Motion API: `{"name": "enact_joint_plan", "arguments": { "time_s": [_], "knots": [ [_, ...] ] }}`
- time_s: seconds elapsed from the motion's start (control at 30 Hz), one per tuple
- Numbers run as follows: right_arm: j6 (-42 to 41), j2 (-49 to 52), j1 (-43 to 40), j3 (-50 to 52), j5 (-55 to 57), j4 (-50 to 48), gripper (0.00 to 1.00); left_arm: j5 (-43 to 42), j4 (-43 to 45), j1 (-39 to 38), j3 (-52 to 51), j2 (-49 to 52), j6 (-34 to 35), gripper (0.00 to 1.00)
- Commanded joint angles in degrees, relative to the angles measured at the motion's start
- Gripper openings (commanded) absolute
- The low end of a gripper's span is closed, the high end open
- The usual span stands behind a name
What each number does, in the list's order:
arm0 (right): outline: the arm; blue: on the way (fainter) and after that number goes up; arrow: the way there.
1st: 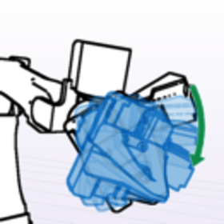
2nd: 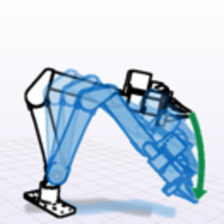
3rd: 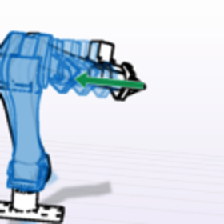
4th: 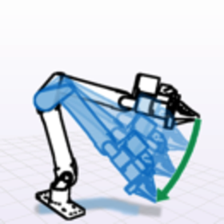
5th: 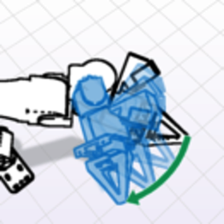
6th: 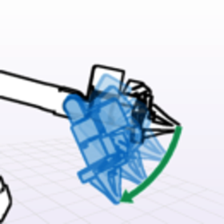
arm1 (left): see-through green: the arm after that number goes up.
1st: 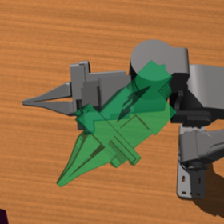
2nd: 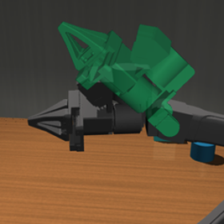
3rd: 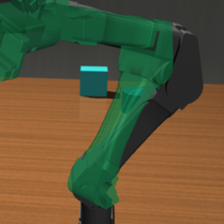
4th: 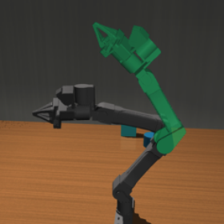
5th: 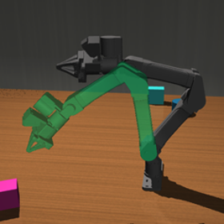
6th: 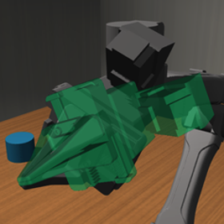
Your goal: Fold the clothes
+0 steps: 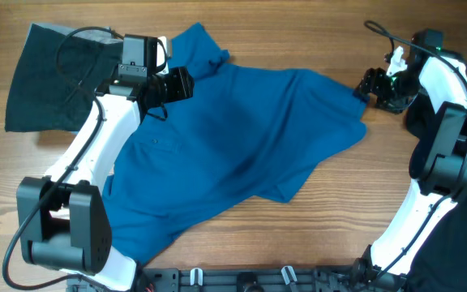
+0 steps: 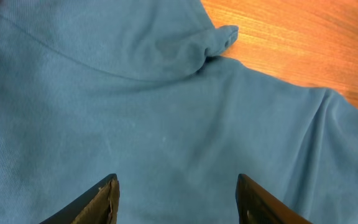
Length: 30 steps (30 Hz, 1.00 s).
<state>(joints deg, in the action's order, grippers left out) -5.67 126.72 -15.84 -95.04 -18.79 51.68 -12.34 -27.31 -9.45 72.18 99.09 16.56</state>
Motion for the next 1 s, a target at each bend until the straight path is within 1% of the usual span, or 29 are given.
{"name": "enact_joint_plan", "arguments": {
  "time_s": [0.0, 0.03, 0.07, 0.1, 0.13, 0.17, 0.23, 0.27, 0.33, 0.37, 0.4, 0.43, 0.47, 0.5, 0.53, 0.57, 0.63, 0.7, 0.73, 0.77, 0.8, 0.83, 0.87, 0.93, 0.97],
  "knots": [
    [1.7, 0.46, 0.79, 1.11, 1.01, 0.68, 0.7, -0.72, -0.85, -0.66, 0.48, -0.94, -1.4, 0.6],
    [1.86, 0.46, 1.4, 2.6, 1.03, 0.11, 0.67, -0.7, -0.83, -0.83, 0.48, -0.94, -1.42, 0.61],
    [1.79, 0.48, 2.23, 5.01, 1.05, -1.66, 0.61, -0.72, -0.85, -1.01, 0.48, -0.94, -1.4, 0.61],
    [0.63, 0.48, 2.71, 7.08, 1.03, -3.89, 0.49, -0.7, -0.94, -1.16, 0.48, -0.94, -1.4, 0.61],
    [0.52, 0.48, 2.78, 7.65, 0.28, -5.2, 0.31, -0.72, -1.07, -1.22, 0.48, -0.94, -1.4, 0.61],
    [1.27, 0.37, 2.78, 7.61, -2.21, -6.36, 0.04, -0.7, -1.38, -1.2, 0.48, -0.94, -1.4, 0.61],
    [3.37, -1.31, 2.64, 5.09, -5.38, -6.99, 0.04, -0.7, -2.01, -1.2, 0.48, -0.94, -1.4, 0.61],
    [4.94, -2.69, 2.64, 2.12, -7.45, -8.02, 0.04, -0.7, -2.23, -1.2, 0.48, -0.94, -1.4, 0.61],
    [5.46, -5.16, 2.64, -6.43, -11.82, -14.29, 0.04, -0.66, -2.05, -1.2, 0.48, -0.83, -1.4, 0.61],
    [4.48, -5.4, 2.64, -10.29, -13.4, -18.29, 0.04, -0.66, -1.81, -1.2, 0.48, -0.74, -1.4, 0.61],
    [1.33, -5.4, 2.67, -13.14, -14.25, -22.99, 0.04, -0.66, -1.68, -1.2, 0.48, -0.72, -1.4, 0.61],
    [-3.63, -5.35, 2.78, -14.08, -14.34, -31.69, 0.04, -0.66, -1.66, -1.2, 0.46, -0.72, -1.4, 0.61],
    [-6.38, -5.18, 2.78, -14.08, -14.05, -37.09, 0.06, -0.66, -1.68, -1.2, 0.48, -0.72, -1.4, 0.61],
    [-8.96, -4.61, 2.75, -14.08, -12.39, -39.56, 0.57, -0.66, -1.66, -1.2, 0.46, -0.68, -1.4, 0.62],
    [-9.53, -4.33, 2.56, -14.08, -10.78, -39.65, 0.91, -0.46, -1.66, -1.2, 0.46, -0.61, -1.4, 0.61],
    [-9.51, -4.35, 1.81, -14.08, -10.43, -37.27, 0.99, -0.02, -1.68, -1.2, 0.46, -0.42, -1.4, 0.62],
    [-9.33, -4.92, 0.44, -14.08, -11.34, -30.32, 0.99, 0.35, -1.68, -1.2, 0.46, -0.07, -1.4, 0.63],
    [-7.87, -5.75, -0.81, -14.08, -12.41, -16.39, 1.0, 0.37, -1.7, -1.2, 0.46, 0.46, -1.4, 0.63],
    [-3.58, -5.77, -0.85, -14.08, -12.48, -6.91, 1.0, 0.37, -1.7, -1.2, 0.46, 0.66, -1.42, 0.64],
    [-1.66, -5.57, -0.48, -13.77, -11.45, 0.35, 1.0, 0.37, -1.7, -1.2, 0.46, 0.7, -1.42, 0.64],
    [-0.83, -5.53, 0.22, -12.9, -10.54, 5.11, 1.0, 0.37, -1.7, -1.2, 0.46, 0.74, -1.99, 0.64],
    [1.07, -5.53, 1.18, -11.39, -10.6, 8.74, 0.93, 0.39, -1.75, -1.2, 0.46, 0.74, -3.19, 0.65],
    [1.4, -5.53, 2.54, -9.31, -9.38, 12.09, 0.78, 0.39, -1.9, -1.2, 0.46, 0.74, -4.07, 0.65],
    [1.42, -5.53, 5.14, -5.01, -5.18, 14.93, 0.59, 0.39, -2.38, -1.2, 0.46, 0.74, -4.2, 0.65],
    [1.46, -5.53, 7.13, -1.73, -2.75, 15.34, 0.58, 0.39, -2.73, -1.2, 0.48, 0.74, -4.2, 0.65]
  ]
}}
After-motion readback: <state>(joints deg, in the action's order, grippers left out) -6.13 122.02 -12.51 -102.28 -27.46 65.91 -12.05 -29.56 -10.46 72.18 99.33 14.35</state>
